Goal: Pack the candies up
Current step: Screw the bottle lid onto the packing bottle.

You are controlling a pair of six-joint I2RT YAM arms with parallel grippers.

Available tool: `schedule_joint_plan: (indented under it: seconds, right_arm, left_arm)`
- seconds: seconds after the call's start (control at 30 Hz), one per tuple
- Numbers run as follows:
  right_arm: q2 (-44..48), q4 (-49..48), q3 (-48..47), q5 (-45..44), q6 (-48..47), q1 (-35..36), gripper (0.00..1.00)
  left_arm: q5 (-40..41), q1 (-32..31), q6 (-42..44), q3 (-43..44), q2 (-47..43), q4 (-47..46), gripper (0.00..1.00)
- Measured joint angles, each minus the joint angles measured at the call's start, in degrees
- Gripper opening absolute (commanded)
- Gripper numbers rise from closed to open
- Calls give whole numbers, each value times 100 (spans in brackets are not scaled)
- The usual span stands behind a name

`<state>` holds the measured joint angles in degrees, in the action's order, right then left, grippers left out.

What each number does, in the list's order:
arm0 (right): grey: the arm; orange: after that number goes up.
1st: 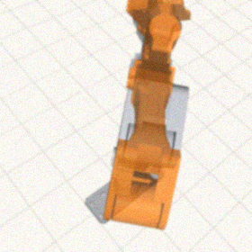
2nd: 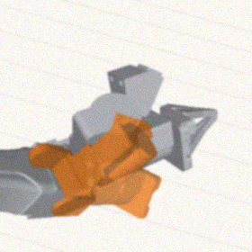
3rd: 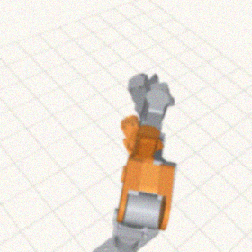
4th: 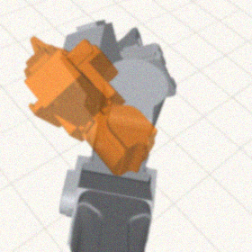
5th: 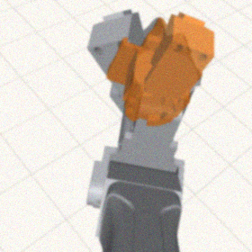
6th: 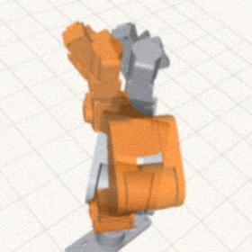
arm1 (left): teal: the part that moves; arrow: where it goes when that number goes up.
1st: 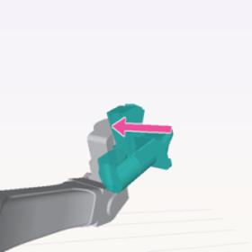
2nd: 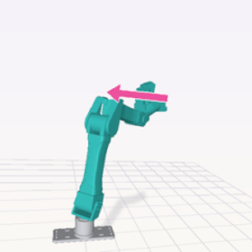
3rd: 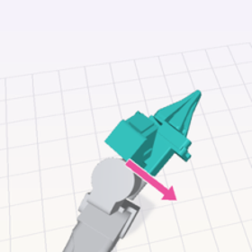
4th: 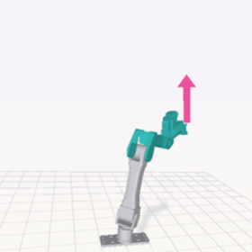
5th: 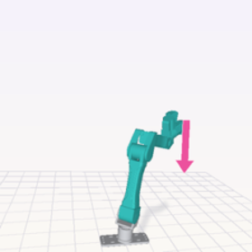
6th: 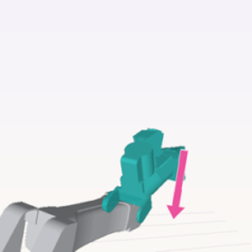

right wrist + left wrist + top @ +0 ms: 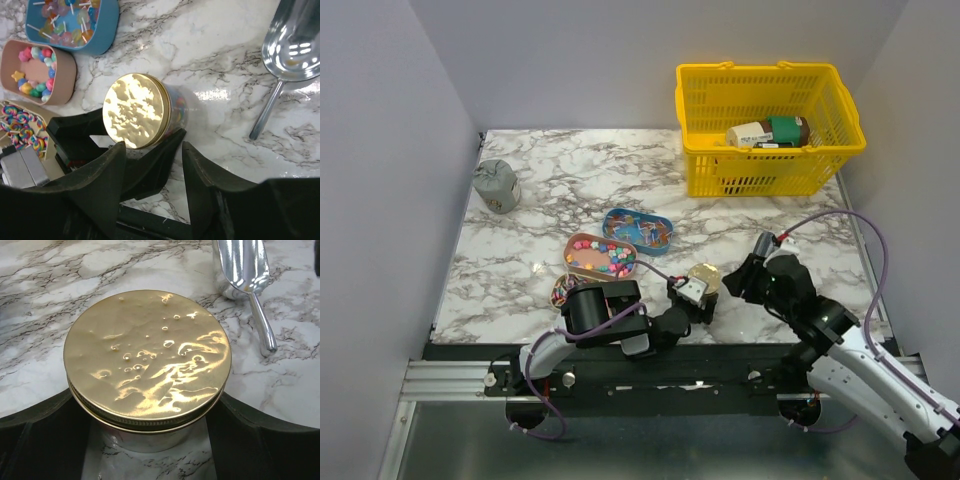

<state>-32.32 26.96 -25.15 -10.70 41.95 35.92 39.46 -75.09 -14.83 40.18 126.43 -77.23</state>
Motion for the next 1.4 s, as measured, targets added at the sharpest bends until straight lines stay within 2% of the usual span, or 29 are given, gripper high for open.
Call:
schedule_joint_plan:
  seconds: [0.2,0.5,0.6,0.63,0.7,0.97,1.23,1.4]
  right_arm:
    - [-1165,-457,-334,-22,-271,0,58]
    - [-2439,-1158,-581,223,-702,-203,47]
    - [-2717,-1329,-621,361,-800,-267,34]
    - [-2800,-1386,-625,413,-822,-273,26]
    - [-2922,-1486,-625,481,-861,-284,21]
    - [-2688,-1832,-350,533,-833,-369,8]
    - [-1982,-1971,188,560,-597,-422,1]
    - [-1606,-1871,376,649,-448,-461,1]
  left_arm:
    - [-68,-59,42,-87,24,-177,63]
    - [-146,-70,46,-140,50,-308,63]
    - [-179,-70,42,-160,61,-376,63]
    - [-184,-70,39,-166,66,-382,63]
    - [-197,-70,35,-177,72,-411,63]
    - [-177,-76,2,-184,76,-420,63]
    - [109,-166,-68,-15,4,-15,63]
    - [286,-181,-168,111,-28,264,63]
